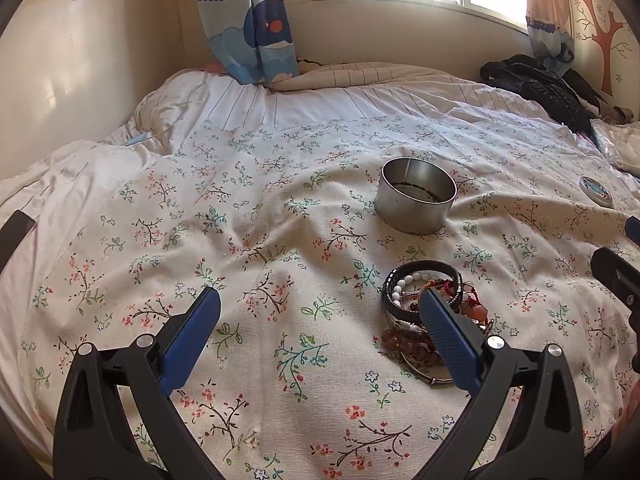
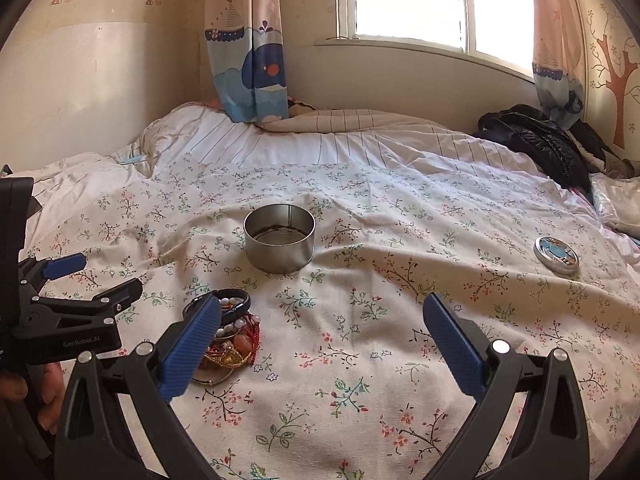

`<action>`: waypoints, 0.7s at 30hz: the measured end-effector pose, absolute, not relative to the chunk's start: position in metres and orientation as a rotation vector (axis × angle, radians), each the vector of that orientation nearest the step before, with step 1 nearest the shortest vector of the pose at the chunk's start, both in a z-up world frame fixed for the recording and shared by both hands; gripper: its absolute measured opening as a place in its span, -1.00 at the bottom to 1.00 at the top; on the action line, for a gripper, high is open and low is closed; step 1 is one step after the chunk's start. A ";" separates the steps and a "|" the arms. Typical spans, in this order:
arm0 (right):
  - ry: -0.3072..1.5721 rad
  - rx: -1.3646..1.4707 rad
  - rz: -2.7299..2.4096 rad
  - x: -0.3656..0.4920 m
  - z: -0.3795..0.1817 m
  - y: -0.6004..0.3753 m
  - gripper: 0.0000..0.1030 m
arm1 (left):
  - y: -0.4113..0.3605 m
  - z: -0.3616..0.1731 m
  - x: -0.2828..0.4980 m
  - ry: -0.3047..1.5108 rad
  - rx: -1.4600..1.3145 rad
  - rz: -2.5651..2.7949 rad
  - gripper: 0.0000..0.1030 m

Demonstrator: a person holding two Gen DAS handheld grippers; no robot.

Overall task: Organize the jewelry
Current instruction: 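Move both tools toward the bracelet pile beside the silver tin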

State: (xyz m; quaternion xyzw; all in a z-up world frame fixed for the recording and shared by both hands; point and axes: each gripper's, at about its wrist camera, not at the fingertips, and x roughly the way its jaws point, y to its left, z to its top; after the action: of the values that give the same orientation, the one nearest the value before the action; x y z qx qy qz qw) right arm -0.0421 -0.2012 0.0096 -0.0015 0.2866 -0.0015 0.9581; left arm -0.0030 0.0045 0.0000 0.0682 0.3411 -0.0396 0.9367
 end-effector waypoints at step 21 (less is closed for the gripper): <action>0.617 -0.010 0.061 -0.036 0.004 -0.194 0.89 | 0.006 -0.001 -0.002 0.702 0.138 -0.081 0.86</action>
State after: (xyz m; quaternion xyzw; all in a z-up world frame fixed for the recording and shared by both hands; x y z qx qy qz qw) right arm -0.0358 -0.1935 0.0037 -0.0051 0.3034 0.0298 0.9524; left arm -0.0021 0.0063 -0.0014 0.0673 0.3435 -0.0395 0.9359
